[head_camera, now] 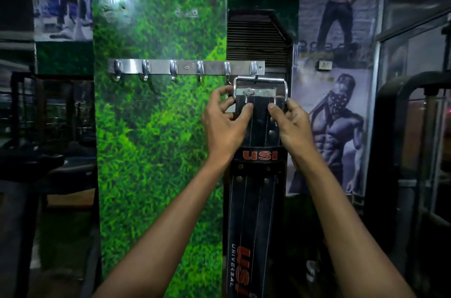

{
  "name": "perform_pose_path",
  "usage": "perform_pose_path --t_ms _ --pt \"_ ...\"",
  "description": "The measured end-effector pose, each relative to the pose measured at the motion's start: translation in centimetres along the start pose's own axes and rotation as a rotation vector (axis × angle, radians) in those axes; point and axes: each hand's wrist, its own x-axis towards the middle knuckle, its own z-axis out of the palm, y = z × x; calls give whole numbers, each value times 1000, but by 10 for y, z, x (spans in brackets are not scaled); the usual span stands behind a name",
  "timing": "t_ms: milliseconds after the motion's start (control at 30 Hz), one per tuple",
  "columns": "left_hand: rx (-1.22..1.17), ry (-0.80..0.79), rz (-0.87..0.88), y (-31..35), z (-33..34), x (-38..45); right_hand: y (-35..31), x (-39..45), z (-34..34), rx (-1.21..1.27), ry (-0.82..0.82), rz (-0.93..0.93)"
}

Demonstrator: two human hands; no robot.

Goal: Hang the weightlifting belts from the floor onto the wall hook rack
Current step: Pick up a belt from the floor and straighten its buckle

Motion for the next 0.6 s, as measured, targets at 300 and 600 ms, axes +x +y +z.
perform_pose_path --t_ms 300,600 --pt "-173 -340 -311 -10 -31 -39 27 -33 -13 61 -14 152" --pt "-207 -320 -691 -55 -53 -132 86 -118 -11 30 -63 295"
